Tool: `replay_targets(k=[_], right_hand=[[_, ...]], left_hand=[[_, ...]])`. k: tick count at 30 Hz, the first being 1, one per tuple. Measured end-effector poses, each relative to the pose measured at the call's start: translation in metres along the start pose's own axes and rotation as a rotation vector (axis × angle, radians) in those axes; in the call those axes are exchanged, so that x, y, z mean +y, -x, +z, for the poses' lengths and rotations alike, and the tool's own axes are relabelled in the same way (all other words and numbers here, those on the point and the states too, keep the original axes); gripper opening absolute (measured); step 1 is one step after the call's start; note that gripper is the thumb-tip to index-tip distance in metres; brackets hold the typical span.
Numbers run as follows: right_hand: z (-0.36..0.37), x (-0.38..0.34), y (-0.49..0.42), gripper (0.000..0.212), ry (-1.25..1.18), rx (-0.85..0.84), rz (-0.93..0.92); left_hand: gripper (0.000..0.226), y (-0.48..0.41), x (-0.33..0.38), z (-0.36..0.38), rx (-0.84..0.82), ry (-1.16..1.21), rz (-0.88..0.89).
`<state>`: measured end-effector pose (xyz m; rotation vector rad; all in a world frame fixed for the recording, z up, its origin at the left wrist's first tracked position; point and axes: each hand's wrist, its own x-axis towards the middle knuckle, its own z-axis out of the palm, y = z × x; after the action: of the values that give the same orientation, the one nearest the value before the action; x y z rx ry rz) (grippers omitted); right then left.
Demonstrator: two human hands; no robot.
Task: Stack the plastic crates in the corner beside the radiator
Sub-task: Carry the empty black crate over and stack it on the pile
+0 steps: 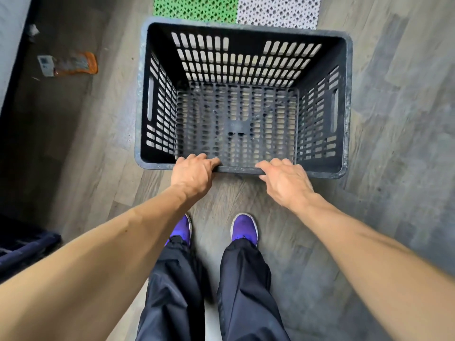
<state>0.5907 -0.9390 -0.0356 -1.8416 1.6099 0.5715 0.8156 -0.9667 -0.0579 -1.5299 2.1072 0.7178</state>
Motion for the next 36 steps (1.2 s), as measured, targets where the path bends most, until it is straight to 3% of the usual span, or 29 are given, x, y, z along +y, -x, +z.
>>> replay_targets(k=[6, 13, 16, 28, 36], right_hand=[[-0.069, 0.001, 0.024, 0.024, 0.023, 0.052, -0.053], [-0.151, -0.013, 0.034, 0.048, 0.066, -0.113, 0.007], [-0.169, -0.029, 0.052, 0.035, 0.092, -0.126, -0.043], [-0.157, -0.137, 0.120, 0.052, 0.313, -0.334, -0.216], [-0.151, -0.233, 0.188, 0.035, 0.480, -0.257, -0.396]], left_hand=[[0.012, 0.019, 0.005, -0.068, 0.029, 0.041, 0.034], [0.029, 0.058, 0.014, -0.131, 0.034, 0.064, -0.007], [0.036, 0.093, 0.016, -0.148, -0.024, 0.106, -0.079], [0.040, 0.244, -0.018, -0.116, -0.050, 0.195, -0.212], [0.033, 0.368, -0.053, -0.109, 0.063, 0.204, -0.316]])
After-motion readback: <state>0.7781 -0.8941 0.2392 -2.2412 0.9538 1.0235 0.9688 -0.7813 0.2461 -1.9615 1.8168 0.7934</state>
